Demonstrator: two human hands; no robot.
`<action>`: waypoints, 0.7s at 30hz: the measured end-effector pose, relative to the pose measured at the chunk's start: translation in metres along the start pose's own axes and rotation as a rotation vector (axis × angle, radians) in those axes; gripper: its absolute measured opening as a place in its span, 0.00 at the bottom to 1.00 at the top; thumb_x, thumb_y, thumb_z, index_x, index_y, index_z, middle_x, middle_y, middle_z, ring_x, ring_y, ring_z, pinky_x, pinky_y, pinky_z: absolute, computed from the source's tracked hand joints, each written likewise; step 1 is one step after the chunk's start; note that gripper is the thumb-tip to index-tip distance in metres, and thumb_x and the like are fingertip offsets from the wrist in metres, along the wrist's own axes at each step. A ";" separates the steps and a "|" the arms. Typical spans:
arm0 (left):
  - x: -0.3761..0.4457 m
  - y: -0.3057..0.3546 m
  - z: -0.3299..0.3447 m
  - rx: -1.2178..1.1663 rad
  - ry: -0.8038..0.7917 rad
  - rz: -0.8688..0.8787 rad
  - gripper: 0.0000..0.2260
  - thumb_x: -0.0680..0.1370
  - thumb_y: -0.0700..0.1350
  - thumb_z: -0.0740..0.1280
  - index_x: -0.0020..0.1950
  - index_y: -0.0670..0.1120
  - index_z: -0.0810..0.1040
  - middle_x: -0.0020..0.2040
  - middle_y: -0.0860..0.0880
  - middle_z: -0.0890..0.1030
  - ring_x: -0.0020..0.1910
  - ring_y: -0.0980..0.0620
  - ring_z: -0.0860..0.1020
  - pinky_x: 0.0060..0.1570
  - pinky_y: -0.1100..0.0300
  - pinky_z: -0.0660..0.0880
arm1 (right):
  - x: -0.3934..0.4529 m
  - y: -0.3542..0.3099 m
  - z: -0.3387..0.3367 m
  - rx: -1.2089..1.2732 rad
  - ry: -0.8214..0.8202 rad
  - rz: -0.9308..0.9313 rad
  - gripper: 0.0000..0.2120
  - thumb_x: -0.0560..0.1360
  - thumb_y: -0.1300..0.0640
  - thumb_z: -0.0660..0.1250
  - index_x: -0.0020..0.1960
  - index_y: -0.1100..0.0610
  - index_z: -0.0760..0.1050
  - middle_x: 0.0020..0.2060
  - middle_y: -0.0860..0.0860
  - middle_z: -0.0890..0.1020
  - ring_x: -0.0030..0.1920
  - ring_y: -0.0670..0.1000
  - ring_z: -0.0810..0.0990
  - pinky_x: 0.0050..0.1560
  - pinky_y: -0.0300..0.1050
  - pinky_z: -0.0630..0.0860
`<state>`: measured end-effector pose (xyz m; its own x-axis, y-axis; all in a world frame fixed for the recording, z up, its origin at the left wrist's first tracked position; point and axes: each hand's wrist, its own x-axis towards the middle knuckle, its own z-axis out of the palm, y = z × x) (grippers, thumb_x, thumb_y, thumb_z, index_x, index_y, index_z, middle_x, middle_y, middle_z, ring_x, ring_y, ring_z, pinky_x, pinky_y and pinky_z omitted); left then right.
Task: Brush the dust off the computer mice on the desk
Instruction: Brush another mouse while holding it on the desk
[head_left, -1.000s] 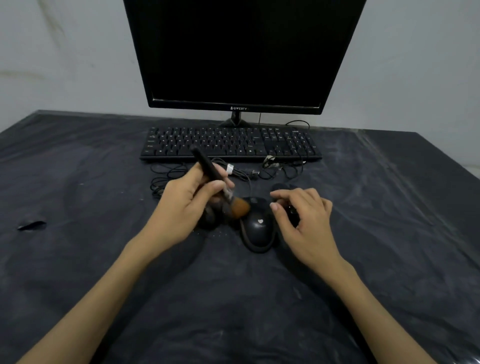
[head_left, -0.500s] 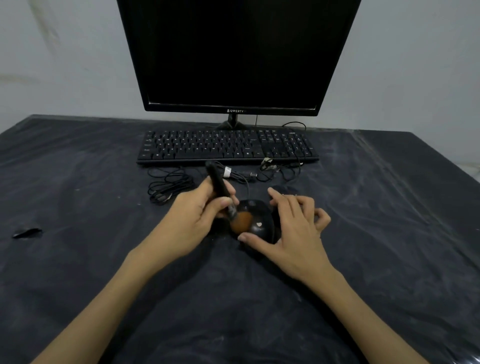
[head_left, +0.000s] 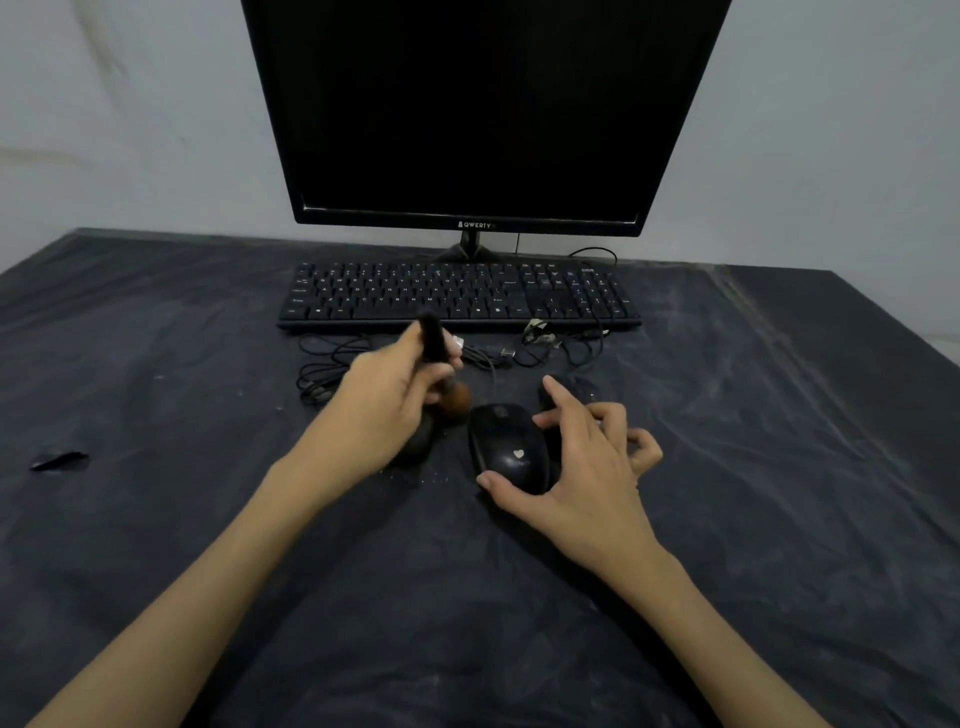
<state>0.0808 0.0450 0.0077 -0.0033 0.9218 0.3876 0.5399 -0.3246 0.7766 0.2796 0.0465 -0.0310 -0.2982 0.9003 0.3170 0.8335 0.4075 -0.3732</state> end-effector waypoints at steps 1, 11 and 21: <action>0.002 0.000 -0.002 -0.040 0.048 -0.005 0.07 0.80 0.37 0.59 0.54 0.47 0.73 0.50 0.55 0.81 0.48 0.63 0.80 0.45 0.66 0.79 | 0.000 0.000 0.000 0.006 0.000 0.001 0.49 0.61 0.25 0.59 0.75 0.50 0.56 0.54 0.39 0.75 0.59 0.44 0.59 0.53 0.42 0.48; 0.009 -0.005 -0.002 0.048 -0.105 0.006 0.08 0.80 0.37 0.59 0.55 0.46 0.74 0.51 0.51 0.81 0.51 0.56 0.80 0.49 0.60 0.80 | -0.001 -0.002 0.000 0.003 -0.011 0.012 0.49 0.61 0.25 0.58 0.75 0.50 0.57 0.55 0.39 0.75 0.60 0.43 0.59 0.53 0.42 0.48; 0.007 -0.005 -0.001 -0.089 -0.074 0.022 0.08 0.81 0.37 0.58 0.55 0.45 0.73 0.51 0.52 0.81 0.51 0.56 0.80 0.48 0.63 0.79 | 0.000 -0.003 -0.002 0.008 -0.035 0.028 0.48 0.62 0.25 0.60 0.75 0.48 0.55 0.57 0.38 0.74 0.61 0.44 0.59 0.53 0.43 0.50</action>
<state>0.0772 0.0524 0.0071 0.0719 0.9262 0.3700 0.4624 -0.3597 0.8104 0.2776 0.0445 -0.0284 -0.2908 0.9162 0.2757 0.8379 0.3830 -0.3889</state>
